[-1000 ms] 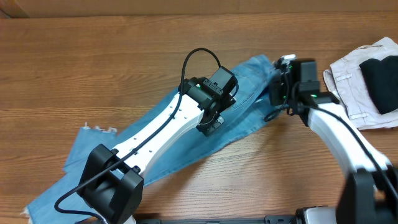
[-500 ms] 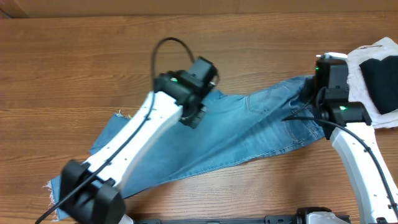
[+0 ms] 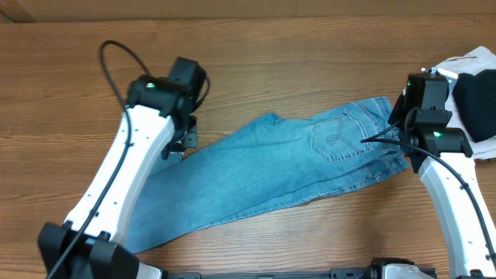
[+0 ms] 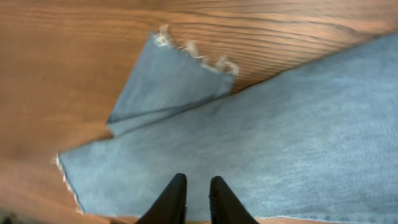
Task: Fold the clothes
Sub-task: 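Pull the waistband right with the right gripper, left gripper releasing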
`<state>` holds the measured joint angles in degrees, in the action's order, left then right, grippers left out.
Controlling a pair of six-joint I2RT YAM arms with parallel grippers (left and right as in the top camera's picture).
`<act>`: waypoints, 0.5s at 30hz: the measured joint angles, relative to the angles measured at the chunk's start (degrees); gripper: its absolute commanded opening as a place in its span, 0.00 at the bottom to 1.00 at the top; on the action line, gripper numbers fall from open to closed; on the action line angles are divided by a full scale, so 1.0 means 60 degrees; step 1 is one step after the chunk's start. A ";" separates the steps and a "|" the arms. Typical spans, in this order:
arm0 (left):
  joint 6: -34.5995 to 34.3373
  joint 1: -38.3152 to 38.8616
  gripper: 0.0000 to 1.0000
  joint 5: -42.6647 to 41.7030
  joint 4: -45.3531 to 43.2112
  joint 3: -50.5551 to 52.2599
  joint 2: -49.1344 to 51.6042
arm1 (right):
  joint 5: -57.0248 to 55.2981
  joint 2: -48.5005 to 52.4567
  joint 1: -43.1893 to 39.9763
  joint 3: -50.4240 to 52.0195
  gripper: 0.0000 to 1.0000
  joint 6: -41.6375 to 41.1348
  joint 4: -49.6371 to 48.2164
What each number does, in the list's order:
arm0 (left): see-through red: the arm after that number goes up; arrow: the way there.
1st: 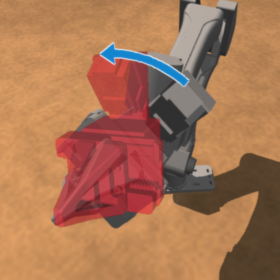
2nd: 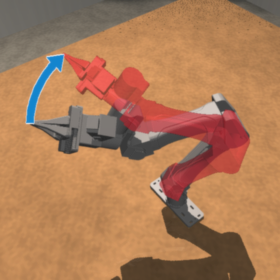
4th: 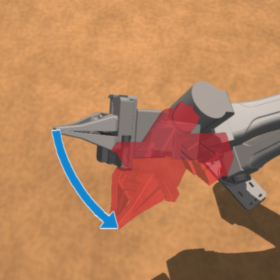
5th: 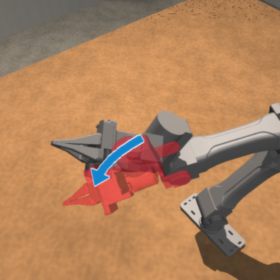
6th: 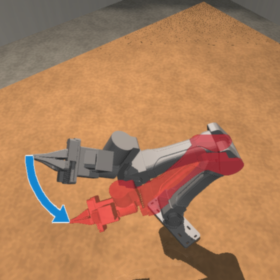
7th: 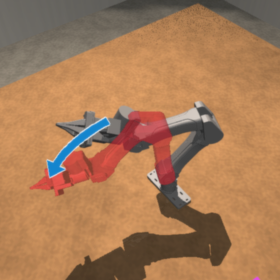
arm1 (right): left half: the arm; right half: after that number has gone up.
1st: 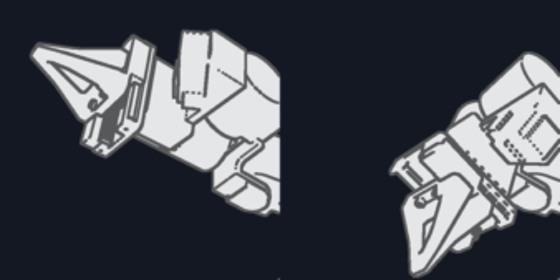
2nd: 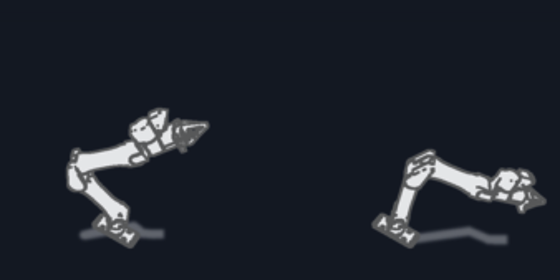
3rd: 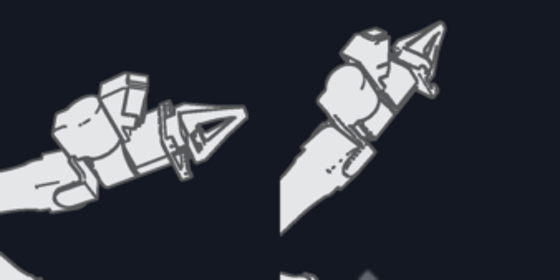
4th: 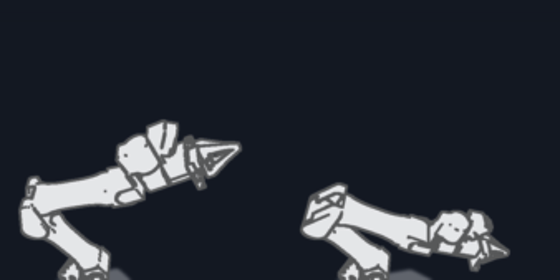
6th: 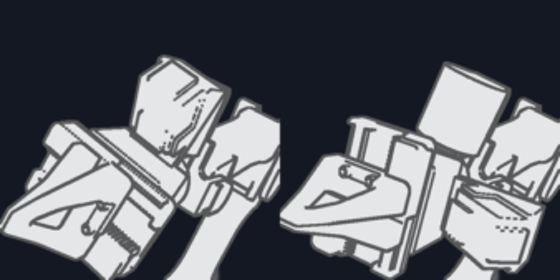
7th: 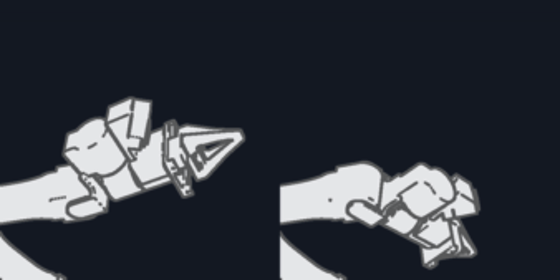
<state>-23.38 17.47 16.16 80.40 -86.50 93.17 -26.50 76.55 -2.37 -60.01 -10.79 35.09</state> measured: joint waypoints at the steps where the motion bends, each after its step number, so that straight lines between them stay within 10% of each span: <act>1: -0.0208 -0.0113 0.20 0.0036 0.0164 0.0004 -0.0117 | 0.0040 0.0000 0.0000 -0.0004 0.36 -0.0029 -0.0007; 15: -0.2459 -0.2182 0.30 0.0350 -0.0106 0.2623 -0.1472 | 0.0211 0.0000 0.0000 0.0000 0.41 -0.0098 -0.0076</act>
<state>-38.13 4.38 18.26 79.77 -70.76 84.33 -25.23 76.55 -2.37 -60.01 -11.38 34.63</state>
